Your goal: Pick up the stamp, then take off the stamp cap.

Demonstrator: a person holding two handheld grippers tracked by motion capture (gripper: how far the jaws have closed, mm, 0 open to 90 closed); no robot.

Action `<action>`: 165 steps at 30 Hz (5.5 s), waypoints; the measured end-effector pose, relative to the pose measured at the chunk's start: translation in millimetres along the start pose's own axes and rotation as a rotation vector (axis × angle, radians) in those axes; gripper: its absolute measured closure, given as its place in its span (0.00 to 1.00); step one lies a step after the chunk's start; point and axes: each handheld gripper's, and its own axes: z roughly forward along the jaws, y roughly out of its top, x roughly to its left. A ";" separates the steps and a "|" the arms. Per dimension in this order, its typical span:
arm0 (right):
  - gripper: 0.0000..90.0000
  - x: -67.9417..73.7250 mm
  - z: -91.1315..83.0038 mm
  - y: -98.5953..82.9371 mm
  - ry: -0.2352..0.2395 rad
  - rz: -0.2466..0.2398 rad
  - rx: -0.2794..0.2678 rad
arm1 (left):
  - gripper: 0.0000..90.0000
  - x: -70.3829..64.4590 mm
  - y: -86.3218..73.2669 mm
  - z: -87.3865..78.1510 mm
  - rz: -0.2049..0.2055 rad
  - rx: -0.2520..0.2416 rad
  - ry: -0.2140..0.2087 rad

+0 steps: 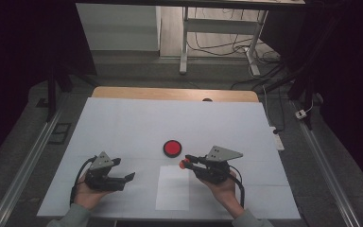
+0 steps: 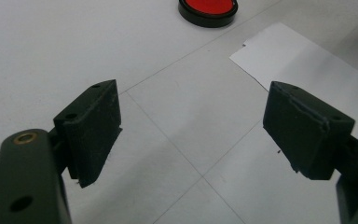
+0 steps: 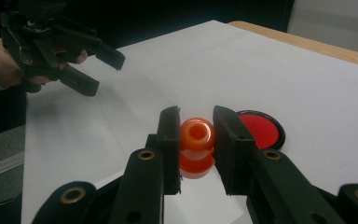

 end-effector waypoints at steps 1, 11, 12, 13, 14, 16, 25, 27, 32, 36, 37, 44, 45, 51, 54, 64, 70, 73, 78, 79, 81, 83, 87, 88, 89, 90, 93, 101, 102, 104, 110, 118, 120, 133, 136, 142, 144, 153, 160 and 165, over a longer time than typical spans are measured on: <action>0.80 0.8 1.1 0.0 0.002 0.001 -0.004 | 0.21 -0.1 0.0 0.2 0.000 0.001 0.001; 0.80 4.9 8.4 -0.2 0.028 0.000 0.008 | 0.21 -0.1 0.0 0.2 0.001 0.002 -0.003; 0.80 4.6 8.5 -0.2 0.026 0.001 0.007 | 0.21 -0.1 -0.1 0.5 0.000 0.002 -0.003; 0.80 4.6 8.5 -0.2 0.026 0.001 0.007 | 0.21 -0.1 -0.1 0.7 0.000 0.004 -0.004; 0.80 4.5 8.5 -0.2 0.026 0.002 0.006 | 0.21 -0.1 0.0 0.8 0.000 0.005 -0.005; 0.80 4.4 8.7 0.0 0.026 0.002 0.008 | 0.21 -0.3 -0.1 1.0 0.002 0.007 -0.005; 0.80 3.4 8.5 1.4 0.024 0.000 0.002 | 0.21 0.8 -0.3 -0.6 -0.005 -0.001 -0.004; 0.80 3.2 8.3 1.4 0.025 0.002 0.000 | 0.21 1.3 -0.2 -0.4 -0.007 -0.003 -0.005; 0.80 0.9 6.2 2.2 0.020 0.005 -0.004 | 0.21 2.0 0.1 1.1 -0.006 -0.002 -0.010; 0.80 0.5 4.7 1.4 0.016 0.009 -0.007 | 0.21 3.5 1.6 2.7 -0.008 -0.006 -0.014; 0.80 0.0 3.9 1.1 0.015 0.013 -0.008 | 0.21 3.3 1.8 3.3 -0.009 -0.005 -0.015; 0.80 -0.7 2.1 4.5 0.017 0.010 -0.015 | 0.21 0.5 2.1 2.7 0.002 -0.005 -0.013; 0.80 -1.0 3.0 4.5 0.018 0.013 -0.015 | 0.21 0.5 2.0 2.7 0.006 -0.003 -0.013; 0.80 -0.5 5.9 2.7 0.023 0.009 -0.003 | 0.22 -1.5 4.0 4.2 0.019 -0.002 -0.020; 0.80 0.3 4.7 2.3 0.023 0.009 -0.006 | 0.22 -4.9 6.8 7.1 0.033 -0.001 -0.028; 0.80 -0.7 3.6 2.8 0.026 0.012 -0.013 | 0.22 -16.0 18.7 14.6 0.083 0.000 -0.050; 0.80 0.4 2.8 3.1 0.025 0.009 -0.013 | 0.23 -23.2 25.7 19.6 0.117 -0.010 -0.055; 0.80 0.1 2.2 3.1 0.023 0.011 -0.013 | 0.24 -25.9 28.7 22.6 0.129 -0.007 -0.061; 0.80 -0.7 1.3 2.9 0.025 0.014 -0.017 | 0.24 -29.5 33.2 26.8 0.145 -0.004 -0.065; 0.80 -0.8 1.1 2.9 0.023 0.012 -0.016 | 0.24 -29.9 34.0 27.4 0.152 -0.001 -0.068; 0.80 -1.0 0.3 3.5 0.020 0.012 -0.018 | 0.24 -31.2 35.4 28.5 0.158 -0.002 -0.069; 0.80 -1.1 -0.1 4.6 0.019 0.012 -0.021 | 0.24 -32.2 36.7 29.6 0.157 -0.004 -0.073; 0.80 -1.3 1.1 5.4 0.020 0.013 -0.023 | 0.24 -34.3 39.5 33.0 0.155 -0.006 -0.081; 0.80 -1.5 1.5 5.3 0.021 0.013 -0.022 | 0.24 -35.0 40.3 33.9 0.156 -0.006 -0.081; 0.80 -1.5 1.8 5.1 0.021 0.016 -0.022 | 0.24 -35.7 41.2 34.9 0.157 -0.005 -0.082; 0.80 -1.5 1.8 5.1 0.021 0.016 -0.022 | 0.24 -36.7 42.1 35.9 0.158 -0.006 -0.084; 0.80 -1.4 1.9 4.7 0.025 0.016 -0.020 | 0.24 -39.9 45.2 38.2 0.160 -0.013 -0.087; 0.80 -0.7 3.0 5.3 0.026 0.016 -0.024 | 0.24 -50.7 54.2 44.8 0.184 -0.015 -0.114; 0.80 -0.5 3.4 5.3 0.026 0.015 -0.023 | 0.24 -51.9 55.1 45.7 0.188 -0.015 -0.116; 0.80 -0.1 4.0 5.1 0.029 0.016 -0.021 | 0.24 -54.0 56.8 47.0 0.195 -0.013 -0.120; 0.80 0.5 6.0 4.8 0.034 0.016 -0.017 | 0.24 -63.1 60.0 53.1 0.237 0.005 -0.115; 0.80 3.5 9.7 6.3 0.042 0.009 -0.016 | 0.24 -71.9 66.4 58.8 0.255 0.003 -0.132; 0.80 3.8 10.7 6.1 0.044 0.009 -0.015 | 0.24 -73.2 68.0 60.2 0.257 0.002 -0.135; 0.80 4.7 13.0 6.2 0.046 0.007 -0.013 | 0.29 -79.3 72.2 68.6 0.285 0.015 -0.145; 0.80 4.8 13.1 6.3 0.047 0.006 -0.013 | 0.32 -80.1 72.6 70.4 0.285 0.018 -0.145; 0.80 5.1 13.3 6.0 0.048 0.007 -0.009 | 0.35 -82.0 73.4 75.0 0.293 0.022 -0.141; 0.80 5.2 13.6 5.8 0.047 0.006 -0.008 | 0.36 -82.3 73.8 75.9 0.294 0.020 -0.141; 0.80 5.0 13.8 5.3 0.048 0.008 -0.009 | 0.44 -84.5 75.1 79.6 0.301 0.014 -0.139; 0.80 4.8 13.7 5.2 0.049 0.008 -0.009 | 0.50 -86.1 75.7 82.0 0.312 0.015 -0.149; 0.80 4.9 13.8 5.1 0.049 0.009 -0.008 | 0.54 -86.4 76.1 82.6 0.315 0.013 -0.153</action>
